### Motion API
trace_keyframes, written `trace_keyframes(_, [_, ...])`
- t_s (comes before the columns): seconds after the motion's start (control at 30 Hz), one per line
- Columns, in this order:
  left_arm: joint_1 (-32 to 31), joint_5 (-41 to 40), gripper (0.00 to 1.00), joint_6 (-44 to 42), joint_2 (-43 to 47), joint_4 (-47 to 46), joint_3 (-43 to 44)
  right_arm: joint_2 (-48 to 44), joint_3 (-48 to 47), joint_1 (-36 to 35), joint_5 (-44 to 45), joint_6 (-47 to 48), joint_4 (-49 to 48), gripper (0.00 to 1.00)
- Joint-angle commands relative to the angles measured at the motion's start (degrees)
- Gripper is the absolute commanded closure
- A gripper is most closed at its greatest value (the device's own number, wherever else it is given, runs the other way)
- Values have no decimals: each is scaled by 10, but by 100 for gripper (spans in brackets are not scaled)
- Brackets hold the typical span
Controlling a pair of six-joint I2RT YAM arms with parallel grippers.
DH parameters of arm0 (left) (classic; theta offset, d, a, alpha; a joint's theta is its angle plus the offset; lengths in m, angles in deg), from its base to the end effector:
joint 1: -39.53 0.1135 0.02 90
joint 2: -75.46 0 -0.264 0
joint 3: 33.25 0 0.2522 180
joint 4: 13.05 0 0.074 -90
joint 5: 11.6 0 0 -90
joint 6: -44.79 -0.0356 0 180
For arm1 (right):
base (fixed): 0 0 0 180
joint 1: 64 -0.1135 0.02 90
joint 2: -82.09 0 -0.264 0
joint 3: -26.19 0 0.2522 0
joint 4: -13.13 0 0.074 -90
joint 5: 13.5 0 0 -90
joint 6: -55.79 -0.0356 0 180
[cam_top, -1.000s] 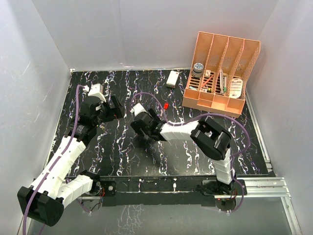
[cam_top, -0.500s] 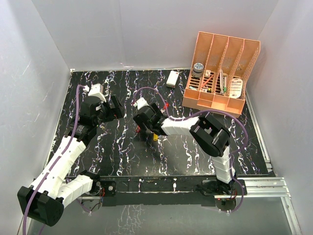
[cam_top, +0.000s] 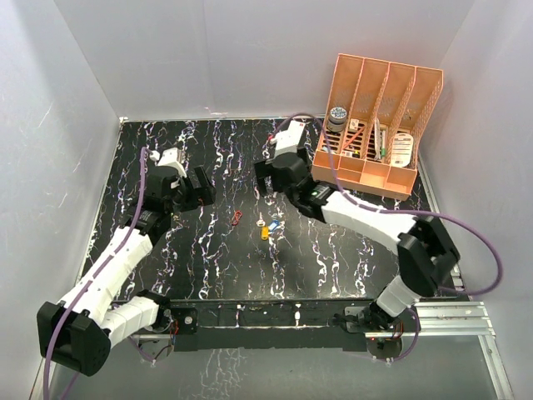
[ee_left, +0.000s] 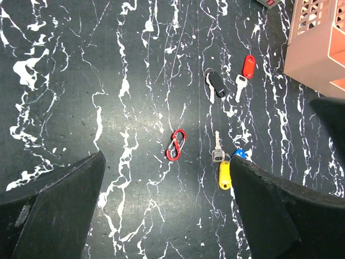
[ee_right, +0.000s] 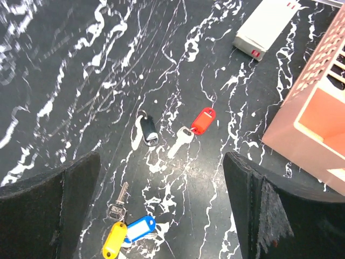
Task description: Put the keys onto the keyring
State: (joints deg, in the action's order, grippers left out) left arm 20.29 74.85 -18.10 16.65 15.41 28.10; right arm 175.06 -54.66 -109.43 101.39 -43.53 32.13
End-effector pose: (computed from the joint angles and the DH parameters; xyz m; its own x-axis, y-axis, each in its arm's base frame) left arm 0.2214 -0.0749 0.3026 -0.4933 -0.3096 -0.8129 0.0579 0.9208 -0.3858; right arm 0.2712 0.2540 0.2693 -0.4216 -0.2187 -0.8800 -0.3294 0.9411 -0.0760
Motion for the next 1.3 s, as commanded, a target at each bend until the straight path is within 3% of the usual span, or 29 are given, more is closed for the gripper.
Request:
trace_keyframes(0.0, [0,32,1,15,-4,-37,-15,-67,43,32,-49,-65,-32,2])
trace_keyframes(0.37, [-12,82,7,27,-96,-88,-33,-138,79,49,-29,-85,-24,2])
trace_keyframes(0.8, [-97,-21,9,20,-225,-78,18,-164,85,58,-37,-78,-33,2])
trace_keyframes(1.27, [-122,-57,9,9,-261,-74,34,-174,83,61,-37,-84,-21,2])
